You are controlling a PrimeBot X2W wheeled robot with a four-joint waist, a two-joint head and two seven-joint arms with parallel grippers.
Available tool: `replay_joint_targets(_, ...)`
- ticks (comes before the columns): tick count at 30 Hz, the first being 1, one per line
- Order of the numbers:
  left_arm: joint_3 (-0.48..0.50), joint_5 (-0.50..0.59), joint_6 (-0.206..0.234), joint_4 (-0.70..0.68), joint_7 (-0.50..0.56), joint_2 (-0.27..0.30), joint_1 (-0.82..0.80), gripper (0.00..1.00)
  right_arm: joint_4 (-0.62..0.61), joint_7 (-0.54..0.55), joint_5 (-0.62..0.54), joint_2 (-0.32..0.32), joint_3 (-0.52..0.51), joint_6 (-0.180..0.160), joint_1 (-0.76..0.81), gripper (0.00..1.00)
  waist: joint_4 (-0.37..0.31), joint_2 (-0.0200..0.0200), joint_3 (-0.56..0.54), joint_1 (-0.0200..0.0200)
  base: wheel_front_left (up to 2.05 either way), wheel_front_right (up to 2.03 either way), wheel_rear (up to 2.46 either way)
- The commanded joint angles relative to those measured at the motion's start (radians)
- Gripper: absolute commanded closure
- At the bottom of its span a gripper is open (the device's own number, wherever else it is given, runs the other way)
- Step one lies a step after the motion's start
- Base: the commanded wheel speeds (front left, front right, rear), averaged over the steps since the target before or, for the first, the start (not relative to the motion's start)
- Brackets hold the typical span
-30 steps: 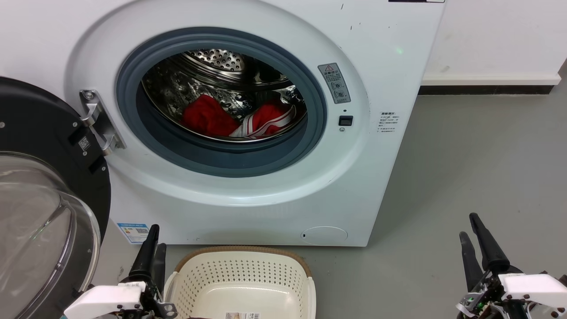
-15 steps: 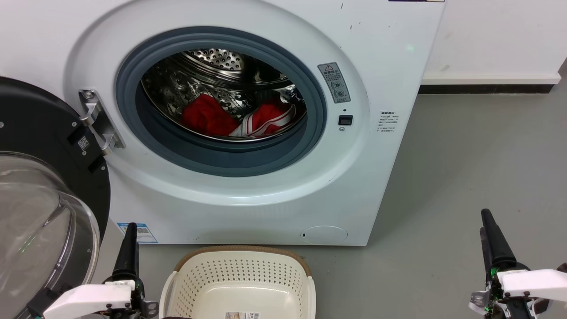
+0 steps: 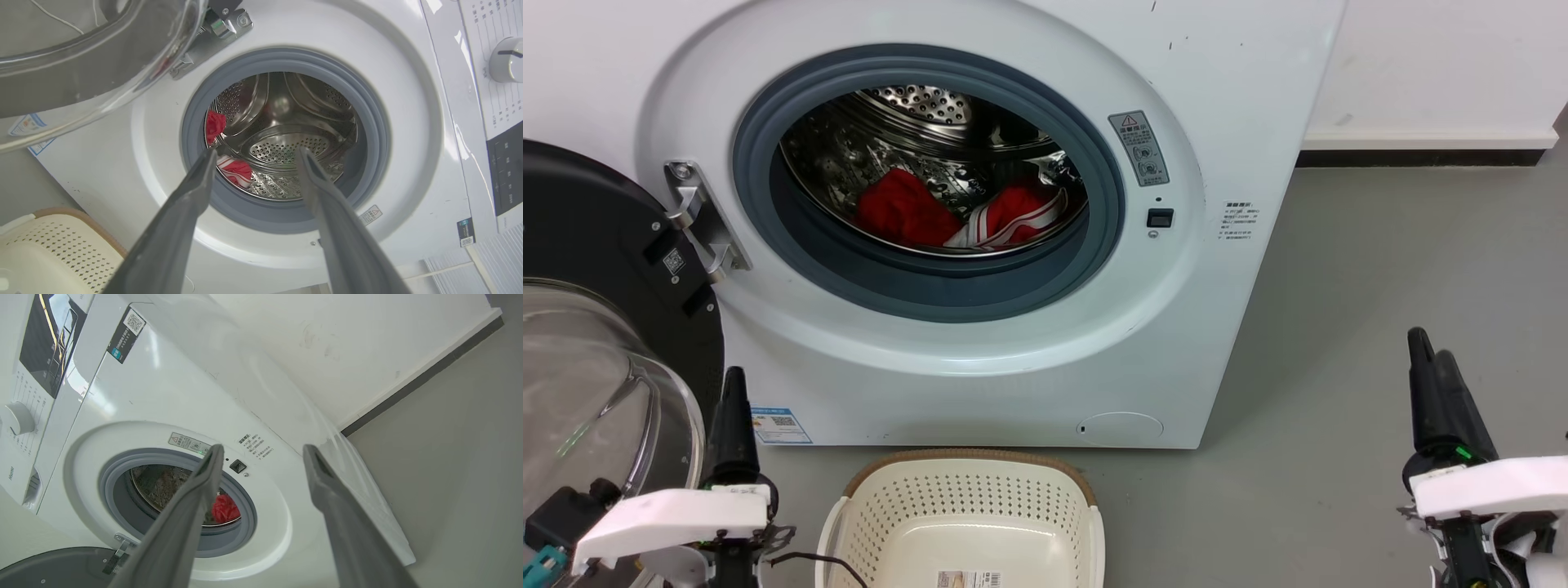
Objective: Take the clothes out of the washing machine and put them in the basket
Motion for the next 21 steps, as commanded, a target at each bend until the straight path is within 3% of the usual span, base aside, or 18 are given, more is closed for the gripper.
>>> replay_joint_targets(1, -0.011, 0.052, 0.012, -0.045, -0.011, 0.002, -0.003, 0.0, -0.042, -0.013, -0.067, -0.006, 0.011, 0.0, -0.028, 0.0, 0.0, 0.0, 0.001, -0.0001, 0.0, 0.0, 0.0)
replay_joint_targets(12, -0.075, 0.237, 0.02, -0.129, -0.048, 0.003, 0.027, 0.0, -0.122, -0.051, -0.313, -0.007, 0.058, 0.0, -0.019, 0.0, -0.002, 0.0, 0.005, -0.0001, 0.0, 0.0, 0.0)
replay_joint_targets(21, -0.111, 0.415, 0.057, -0.195, -0.075, 0.003, 0.036, 0.0, -0.164, -0.079, -0.488, -0.008, 0.098, 0.0, -0.014, 0.0, -0.005, 0.0, 0.009, -0.0001, 0.0, 0.0, 0.0)
